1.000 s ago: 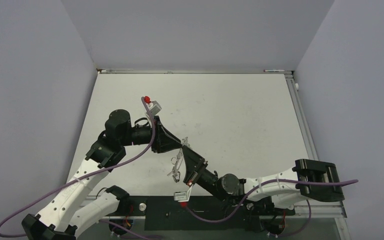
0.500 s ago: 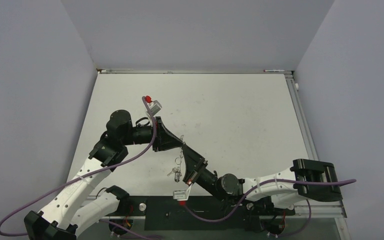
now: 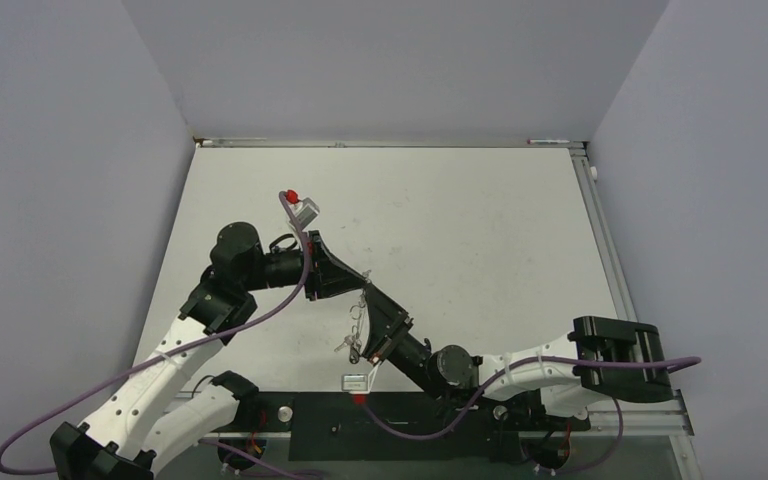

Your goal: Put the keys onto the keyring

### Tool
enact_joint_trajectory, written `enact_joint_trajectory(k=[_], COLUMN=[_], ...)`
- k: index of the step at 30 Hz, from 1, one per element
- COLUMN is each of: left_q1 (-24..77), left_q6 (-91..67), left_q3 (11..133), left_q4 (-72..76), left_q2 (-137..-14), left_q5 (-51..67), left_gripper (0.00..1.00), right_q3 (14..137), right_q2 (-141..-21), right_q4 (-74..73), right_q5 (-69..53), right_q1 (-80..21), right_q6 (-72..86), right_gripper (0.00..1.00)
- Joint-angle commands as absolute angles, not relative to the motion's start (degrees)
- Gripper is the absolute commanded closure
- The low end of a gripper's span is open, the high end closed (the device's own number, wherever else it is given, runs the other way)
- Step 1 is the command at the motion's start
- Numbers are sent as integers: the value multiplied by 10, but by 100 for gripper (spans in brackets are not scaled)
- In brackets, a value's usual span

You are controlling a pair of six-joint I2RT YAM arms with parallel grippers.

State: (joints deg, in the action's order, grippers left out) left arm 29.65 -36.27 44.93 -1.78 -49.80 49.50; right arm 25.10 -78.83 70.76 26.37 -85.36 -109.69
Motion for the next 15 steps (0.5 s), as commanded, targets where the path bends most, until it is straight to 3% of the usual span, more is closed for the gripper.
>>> enact_joint_trajectory(k=[1,15], left_q1=[295,250], left_q6=[-363,-399], left_q3=[451,444], left_q4=[22,67], left_q2=[-485,-467], left_q5=[497,471], left_gripper=[100,100], right_q3=[283,273], right_q2=[-790,-776], right_q4=[755,740], right_q5=[270,269], right_q1=[-843,-824], right_q6=[-1082,-1045], right_gripper=[67,48])
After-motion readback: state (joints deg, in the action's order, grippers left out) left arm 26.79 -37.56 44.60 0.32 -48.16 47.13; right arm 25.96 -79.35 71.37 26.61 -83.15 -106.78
